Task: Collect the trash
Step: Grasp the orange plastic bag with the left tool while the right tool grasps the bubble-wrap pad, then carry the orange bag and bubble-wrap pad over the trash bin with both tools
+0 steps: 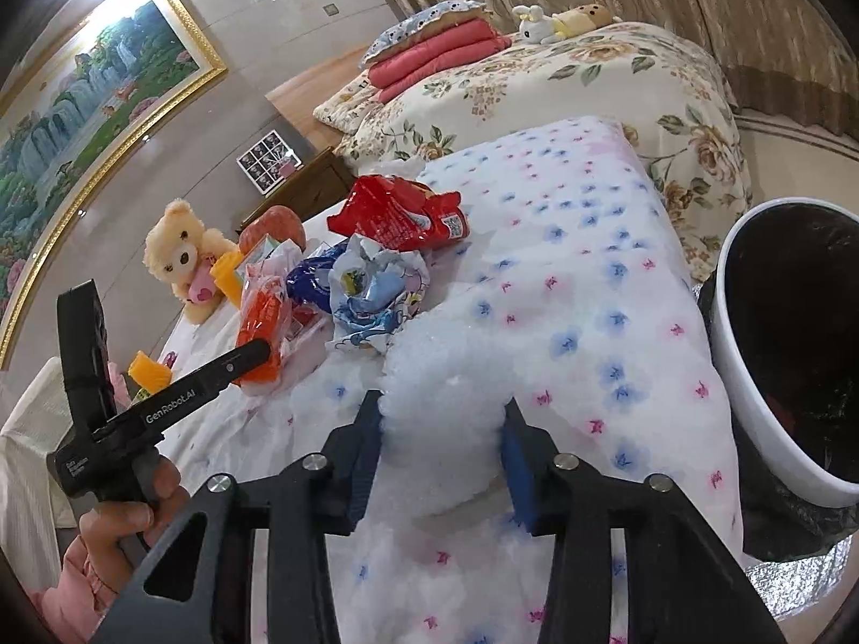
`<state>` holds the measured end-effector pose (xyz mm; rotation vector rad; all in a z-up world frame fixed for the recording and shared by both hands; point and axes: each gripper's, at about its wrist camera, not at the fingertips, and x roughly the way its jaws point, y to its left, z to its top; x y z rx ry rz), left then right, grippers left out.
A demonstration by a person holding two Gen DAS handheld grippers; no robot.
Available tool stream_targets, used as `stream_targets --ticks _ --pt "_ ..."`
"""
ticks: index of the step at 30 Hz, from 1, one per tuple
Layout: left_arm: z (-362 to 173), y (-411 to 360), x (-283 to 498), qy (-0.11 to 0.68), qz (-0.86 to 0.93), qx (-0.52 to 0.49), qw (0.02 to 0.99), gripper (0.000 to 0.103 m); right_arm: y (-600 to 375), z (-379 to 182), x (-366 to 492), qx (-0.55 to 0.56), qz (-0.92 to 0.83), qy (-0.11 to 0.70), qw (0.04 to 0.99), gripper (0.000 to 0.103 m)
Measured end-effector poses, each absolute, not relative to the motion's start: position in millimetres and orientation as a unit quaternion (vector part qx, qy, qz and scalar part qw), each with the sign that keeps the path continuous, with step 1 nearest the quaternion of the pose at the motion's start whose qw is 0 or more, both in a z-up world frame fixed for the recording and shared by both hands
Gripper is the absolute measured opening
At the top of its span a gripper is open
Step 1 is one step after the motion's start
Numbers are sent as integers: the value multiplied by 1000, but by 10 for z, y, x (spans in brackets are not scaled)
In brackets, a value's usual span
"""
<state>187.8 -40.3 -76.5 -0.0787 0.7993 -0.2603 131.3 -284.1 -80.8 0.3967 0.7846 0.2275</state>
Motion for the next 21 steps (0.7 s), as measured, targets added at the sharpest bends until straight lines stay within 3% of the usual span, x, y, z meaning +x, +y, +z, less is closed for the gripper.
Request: stream_targets --ticks 10,21 --pt "-712 -373 1263 387 -148 -78 907 33 -2866 -734 1078 193 135 362 902 37" --pt "-613 -950 1069 390 -212 -38 895 33 -3255 -641 817 208 102 338 912 37"
